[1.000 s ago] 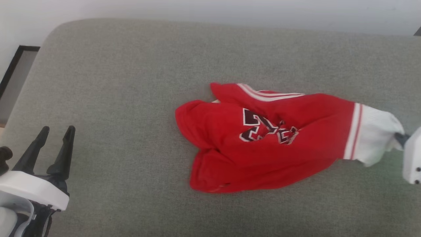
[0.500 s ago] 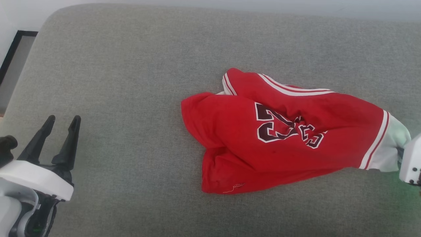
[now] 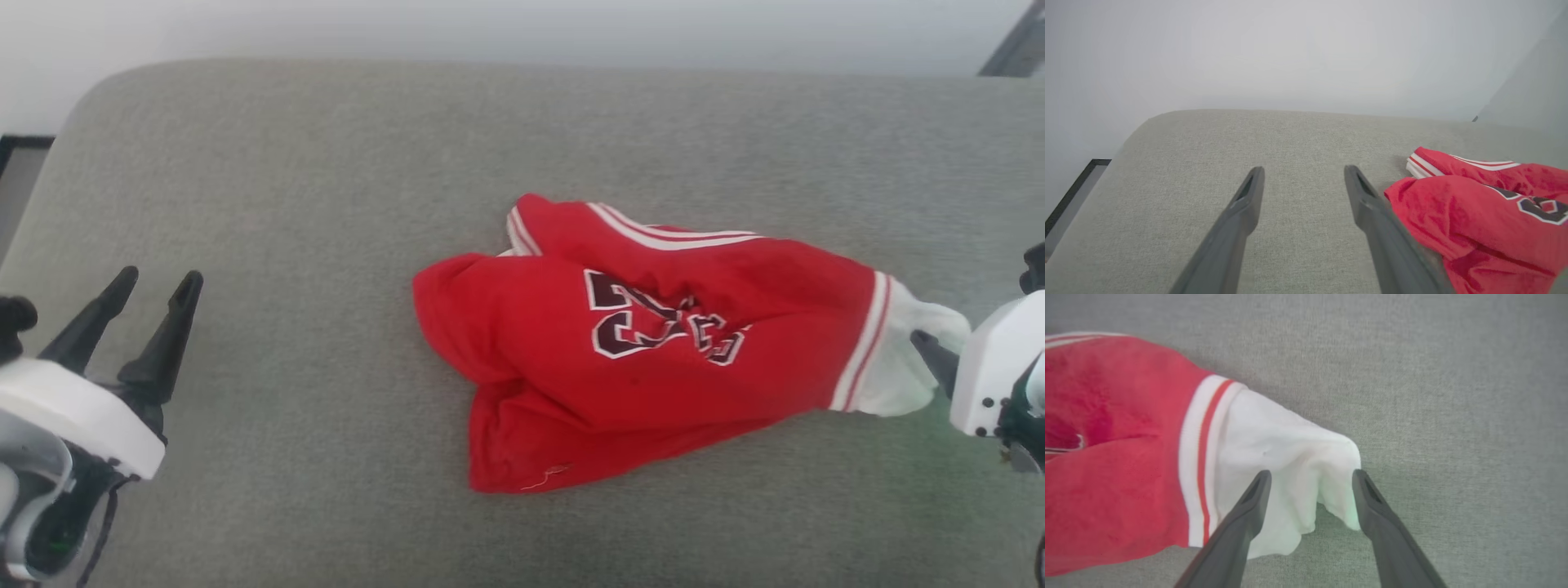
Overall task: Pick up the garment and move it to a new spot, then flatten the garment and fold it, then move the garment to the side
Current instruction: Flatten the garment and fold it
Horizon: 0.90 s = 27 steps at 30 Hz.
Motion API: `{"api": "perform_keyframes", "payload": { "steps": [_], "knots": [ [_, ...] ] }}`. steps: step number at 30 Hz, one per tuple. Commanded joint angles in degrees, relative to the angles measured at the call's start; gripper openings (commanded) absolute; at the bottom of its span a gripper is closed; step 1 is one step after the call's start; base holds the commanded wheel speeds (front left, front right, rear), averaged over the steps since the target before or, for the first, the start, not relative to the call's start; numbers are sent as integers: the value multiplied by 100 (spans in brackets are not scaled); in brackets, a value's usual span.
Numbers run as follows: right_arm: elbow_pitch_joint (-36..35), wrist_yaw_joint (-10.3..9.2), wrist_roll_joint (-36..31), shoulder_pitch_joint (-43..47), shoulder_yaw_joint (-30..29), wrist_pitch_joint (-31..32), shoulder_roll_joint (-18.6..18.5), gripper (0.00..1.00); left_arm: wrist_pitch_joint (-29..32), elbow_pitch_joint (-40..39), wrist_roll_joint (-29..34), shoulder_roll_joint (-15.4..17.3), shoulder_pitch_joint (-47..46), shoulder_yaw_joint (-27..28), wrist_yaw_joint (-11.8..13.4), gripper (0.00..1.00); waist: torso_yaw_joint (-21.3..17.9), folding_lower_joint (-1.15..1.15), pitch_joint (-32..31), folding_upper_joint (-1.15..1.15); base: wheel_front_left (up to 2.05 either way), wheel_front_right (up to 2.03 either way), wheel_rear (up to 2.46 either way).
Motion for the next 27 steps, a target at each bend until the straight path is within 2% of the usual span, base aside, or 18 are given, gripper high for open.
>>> {"api": "perform_keyframes", "payload": {
  "steps": [1, 7, 12, 16, 20, 27],
  "knots": [
    [-119, 0, 64, 61, 37, -93, 37, 100, 110, -67, -67, 29, -115, -2, -3, 100, -154, 0, -125, 0, 0, 0, 0],
    [-898, 0, -57, 216, 183, -811, 312, 100, 843, -334, -213, 274, -458, -107, 44, 100, -586, 0, -290, 0, 0, 0, 0],
    [-1342, 0, -263, 266, 385, -1559, 708, 100, 1504, -344, -213, 364, -795, -307, 50, 100, -1009, 0, -357, 0, 0, 0, 0],
    [-1555, 0, -549, 301, 426, -2240, 1061, 100, 2030, -250, -186, 374, -1124, -508, 19, 100, -1343, 0, -358, 0, 0, 0, 0],
    [-1675, 0, -795, 381, 428, -2750, 1311, 100, 2545, -100, -208, 225, -1424, -765, 13, 100, -1628, 0, -335, 0, 0, 0, 0],
    [-1711, 0, -854, 516, 501, -3047, 1508, 100, 3471, 314, -214, 171, -1708, -1210, 47, 100, -2040, 0, -152, 0, 0, 0, 0]
  ]
}}
